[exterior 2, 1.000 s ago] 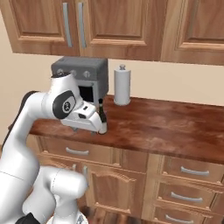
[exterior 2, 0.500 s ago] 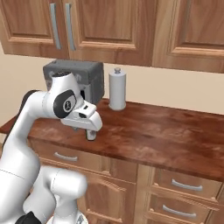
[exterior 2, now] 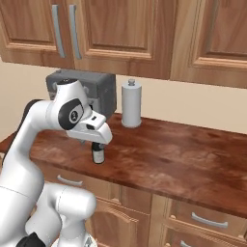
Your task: There is a wine glass and glass cup on the dining counter. Place the wine bottle next to the wine glass and the juice bottle next to the glass cup.
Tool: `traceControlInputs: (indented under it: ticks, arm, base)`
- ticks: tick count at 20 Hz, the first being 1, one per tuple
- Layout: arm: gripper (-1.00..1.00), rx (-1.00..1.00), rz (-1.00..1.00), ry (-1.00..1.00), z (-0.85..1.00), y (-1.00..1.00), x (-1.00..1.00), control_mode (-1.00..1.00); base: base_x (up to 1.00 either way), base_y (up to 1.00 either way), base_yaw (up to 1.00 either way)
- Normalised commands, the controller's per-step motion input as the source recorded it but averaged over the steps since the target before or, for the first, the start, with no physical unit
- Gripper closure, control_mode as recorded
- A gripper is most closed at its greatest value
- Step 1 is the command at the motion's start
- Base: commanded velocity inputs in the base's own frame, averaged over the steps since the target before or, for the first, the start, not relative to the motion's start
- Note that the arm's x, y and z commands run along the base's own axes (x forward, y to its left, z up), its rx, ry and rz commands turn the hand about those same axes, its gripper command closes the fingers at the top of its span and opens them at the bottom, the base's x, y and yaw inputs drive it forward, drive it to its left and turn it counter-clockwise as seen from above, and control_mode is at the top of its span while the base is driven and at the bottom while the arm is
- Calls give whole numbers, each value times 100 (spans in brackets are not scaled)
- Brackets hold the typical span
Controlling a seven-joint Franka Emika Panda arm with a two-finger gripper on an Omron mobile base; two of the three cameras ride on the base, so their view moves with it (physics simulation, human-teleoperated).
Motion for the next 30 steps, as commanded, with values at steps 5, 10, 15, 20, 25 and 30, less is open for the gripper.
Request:
traceControlInputs:
  ticks: [5,10,15,20,25,30]
  arm:
    - [-100,0,0,0,0,0,0,100]
    - [-100,0,0,0,0,0,0,100]
    - [-100,0,0,0,0,0,0,100]
    - [-100,0,0,0,0,0,0,100]
    - [-100,0,0,0,0,0,0,100]
    - [-100,0,0,0,0,0,0,100]
  base:
    - [21,-11,0]
    - [18,-9,-1]
    - [28,-5,0]
    - [26,-1,-1]
    - [0,0,0]
    - [0,0,0]
